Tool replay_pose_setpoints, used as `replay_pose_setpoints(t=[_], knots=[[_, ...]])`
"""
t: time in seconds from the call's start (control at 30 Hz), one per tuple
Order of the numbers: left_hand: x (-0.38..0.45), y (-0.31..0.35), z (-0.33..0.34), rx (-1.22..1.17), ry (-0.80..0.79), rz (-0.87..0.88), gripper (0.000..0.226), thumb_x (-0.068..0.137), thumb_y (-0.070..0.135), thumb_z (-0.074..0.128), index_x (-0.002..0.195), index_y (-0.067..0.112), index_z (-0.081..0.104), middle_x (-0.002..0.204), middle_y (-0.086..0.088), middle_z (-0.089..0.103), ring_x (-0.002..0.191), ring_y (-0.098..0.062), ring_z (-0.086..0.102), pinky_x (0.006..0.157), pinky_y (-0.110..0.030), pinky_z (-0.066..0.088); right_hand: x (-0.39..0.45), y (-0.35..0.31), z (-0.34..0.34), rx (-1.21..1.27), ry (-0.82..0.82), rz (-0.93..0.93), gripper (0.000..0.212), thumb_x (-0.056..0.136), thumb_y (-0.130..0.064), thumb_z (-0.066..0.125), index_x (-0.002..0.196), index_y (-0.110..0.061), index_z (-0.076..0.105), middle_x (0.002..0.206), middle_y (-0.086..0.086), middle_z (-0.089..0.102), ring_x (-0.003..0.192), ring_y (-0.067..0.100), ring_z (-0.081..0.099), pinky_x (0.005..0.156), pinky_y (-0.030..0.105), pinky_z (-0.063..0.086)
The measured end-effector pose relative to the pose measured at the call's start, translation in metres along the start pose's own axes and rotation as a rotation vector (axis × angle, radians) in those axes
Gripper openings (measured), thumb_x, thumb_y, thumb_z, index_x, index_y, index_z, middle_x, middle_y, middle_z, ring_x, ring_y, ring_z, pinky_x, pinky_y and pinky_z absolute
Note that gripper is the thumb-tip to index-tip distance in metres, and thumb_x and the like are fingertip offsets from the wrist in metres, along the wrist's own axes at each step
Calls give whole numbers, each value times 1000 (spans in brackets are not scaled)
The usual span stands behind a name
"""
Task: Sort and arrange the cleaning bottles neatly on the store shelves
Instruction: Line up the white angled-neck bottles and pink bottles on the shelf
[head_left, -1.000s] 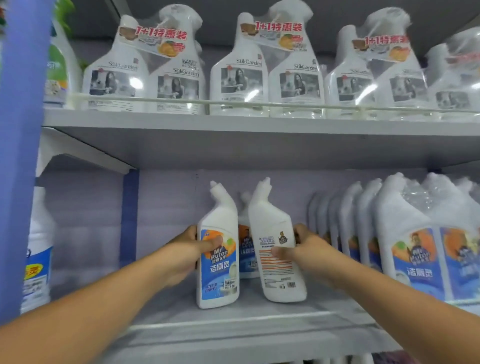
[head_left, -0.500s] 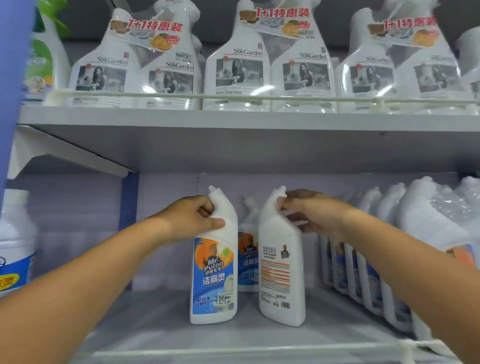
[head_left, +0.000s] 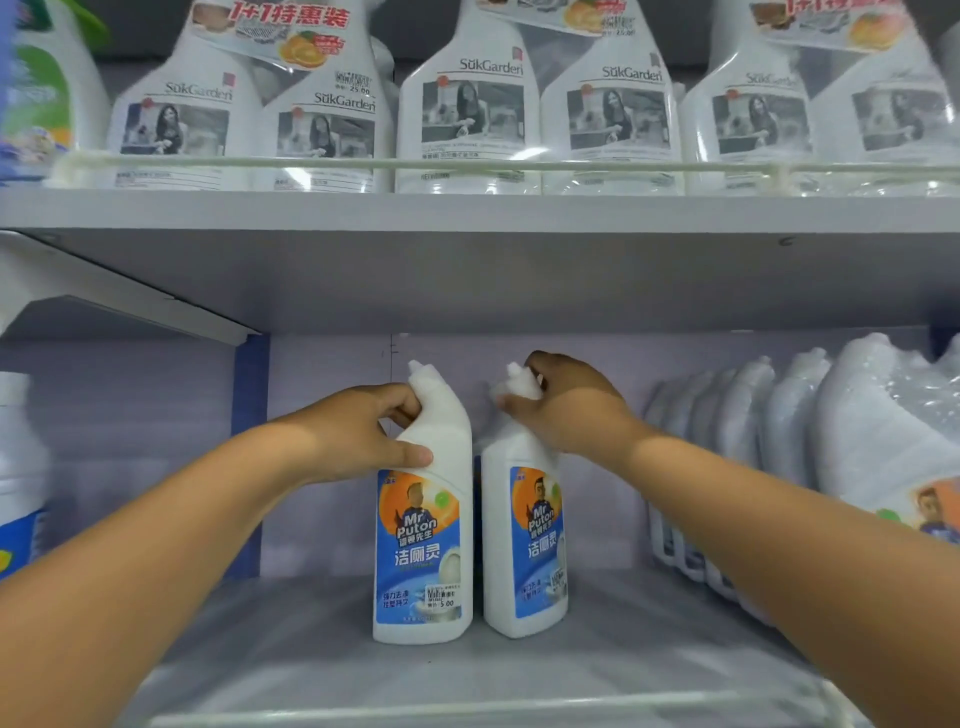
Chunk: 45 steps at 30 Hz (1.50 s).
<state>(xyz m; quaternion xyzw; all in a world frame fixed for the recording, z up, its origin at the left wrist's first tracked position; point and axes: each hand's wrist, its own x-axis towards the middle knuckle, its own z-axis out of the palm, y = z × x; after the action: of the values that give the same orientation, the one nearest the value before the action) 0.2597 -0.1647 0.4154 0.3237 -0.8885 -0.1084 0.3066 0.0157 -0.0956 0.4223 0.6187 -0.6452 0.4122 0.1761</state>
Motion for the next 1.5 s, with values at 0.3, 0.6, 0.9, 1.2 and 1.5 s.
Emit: replay_pose_setpoints(t=[0.3,0.6,0.9,1.2,1.5], knots=[[-10,-13,14,-10,-57,-43,59,77,36,87,119,42,47,110,18,67,88,-3,73,79,-28,62,12,2,14,-113,-139,152,59,88,-69,57,113,-16,51,106,3,63,86,22,63,70,36,52],[-12,-19,24,-49,-15,-113,64,82,25,84,130,41,44,113,16,64,86,-11,74,69,-29,63,-9,23,12,348,-376,286,54,81,-31,85,119,-20,48,107,2,71,90,21,74,68,50,64],[-6,-18,34,-158,-9,-116,63,84,16,82,130,37,46,110,3,66,89,-18,76,72,-39,65,-3,29,17,363,-390,310,55,82,-30,83,123,-18,49,108,7,73,92,26,75,74,54,63],[8,-24,45,-117,32,-88,56,85,19,81,126,35,47,116,1,63,96,-17,72,72,-38,65,-2,20,26,374,-385,305,49,86,-28,80,121,-19,47,109,8,70,95,28,74,76,55,63],[6,-26,44,-5,15,-126,77,83,30,83,143,42,36,133,0,45,107,-16,63,85,-33,62,-8,27,35,413,-378,329,53,85,-29,80,124,-26,45,109,2,69,99,23,72,85,49,62]])
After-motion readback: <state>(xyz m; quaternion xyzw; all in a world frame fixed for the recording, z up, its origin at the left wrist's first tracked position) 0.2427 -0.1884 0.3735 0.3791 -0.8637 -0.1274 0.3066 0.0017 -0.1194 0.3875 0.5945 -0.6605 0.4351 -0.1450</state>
